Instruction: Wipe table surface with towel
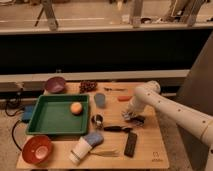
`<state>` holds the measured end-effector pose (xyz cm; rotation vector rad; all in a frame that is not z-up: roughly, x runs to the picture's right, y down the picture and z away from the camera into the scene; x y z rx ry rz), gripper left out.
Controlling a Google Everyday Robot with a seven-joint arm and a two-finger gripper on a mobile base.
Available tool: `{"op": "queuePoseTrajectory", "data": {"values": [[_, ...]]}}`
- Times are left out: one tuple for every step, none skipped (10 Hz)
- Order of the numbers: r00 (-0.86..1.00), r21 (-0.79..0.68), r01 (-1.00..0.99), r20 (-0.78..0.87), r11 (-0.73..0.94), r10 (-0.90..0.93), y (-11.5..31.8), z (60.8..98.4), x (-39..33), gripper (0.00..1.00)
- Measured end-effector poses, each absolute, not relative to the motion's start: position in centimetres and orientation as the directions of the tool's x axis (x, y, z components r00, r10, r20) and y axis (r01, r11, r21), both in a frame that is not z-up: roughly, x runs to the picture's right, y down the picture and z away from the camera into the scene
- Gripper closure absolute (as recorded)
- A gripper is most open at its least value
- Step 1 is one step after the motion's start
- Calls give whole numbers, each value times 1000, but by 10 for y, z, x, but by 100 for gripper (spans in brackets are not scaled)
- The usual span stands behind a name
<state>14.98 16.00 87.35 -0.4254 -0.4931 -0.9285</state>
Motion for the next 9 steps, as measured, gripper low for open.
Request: {"op": "queuePoseTrajectory", "data": {"values": [[477,-112,850,576,514,-663,164,868,138,100],[450,-91,864,584,495,-676,168,865,124,100],[427,-76,874,591,480,-684,171,864,112,100],[397,-54,886,601,460,-694,174,863,96,100],[357,-29,901,612,432,-705,176,863,80,100],[334,-13,909,618,416,-711,177,864,71,100],[318,1,913,621,407,-716,177,865,63,100],[293,25,919,625,394,-723,173,868,49,100],[278,40,922,627,386,-728,169,871,39,100]]}}
